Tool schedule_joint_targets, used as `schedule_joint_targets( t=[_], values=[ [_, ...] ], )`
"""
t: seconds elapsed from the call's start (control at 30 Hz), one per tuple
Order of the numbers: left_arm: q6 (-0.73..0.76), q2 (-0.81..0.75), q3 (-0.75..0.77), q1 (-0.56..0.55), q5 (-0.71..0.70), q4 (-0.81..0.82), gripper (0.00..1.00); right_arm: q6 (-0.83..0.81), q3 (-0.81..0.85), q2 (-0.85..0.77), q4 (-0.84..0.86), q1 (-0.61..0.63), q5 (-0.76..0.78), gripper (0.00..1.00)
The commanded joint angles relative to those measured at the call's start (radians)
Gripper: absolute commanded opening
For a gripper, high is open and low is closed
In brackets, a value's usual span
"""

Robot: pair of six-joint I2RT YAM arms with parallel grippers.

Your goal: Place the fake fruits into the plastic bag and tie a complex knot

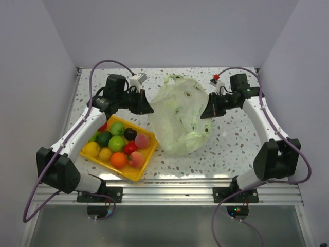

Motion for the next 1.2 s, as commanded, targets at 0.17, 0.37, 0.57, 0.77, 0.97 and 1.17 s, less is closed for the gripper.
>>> schedule_joint_targets(
  t=[0.17, 0.37, 0.57, 0.77, 0.97, 1.17],
  values=[
    [0.074, 0.031, -0.03, 0.004, -0.113, 0.023, 0.15, 0.128, -0.172, 0.06, 0.107, -0.024, -0.071, 0.0],
    [0.083, -0.042, -0.046, 0.048, -0.176, 0.06, 0.79, 0.15, -0.18, 0.051, 0.155, -0.031, -0.039, 0.0],
    [0.354, -0.167, -0.02, 0.184, -0.12, -0.097, 1.0, 0.144, -0.193, 0.006, 0.169, -0.031, -0.03, 0.0],
    [0.689, -0.32, -0.152, 0.208, -0.046, -0.243, 1.0, 0.15, -0.204, -0.019, 0.181, -0.031, 0.007, 0.0],
    [0.765, -0.524, -0.428, 0.208, -0.041, -0.089, 0.99, 0.143, -0.194, -0.005, 0.161, -0.031, 0.042, 0.0],
    [0.7, -0.337, -0.356, 0.208, -0.28, -0.078, 0.87, 0.139, -0.2, -0.014, 0.17, -0.031, 0.053, 0.0]
  ],
)
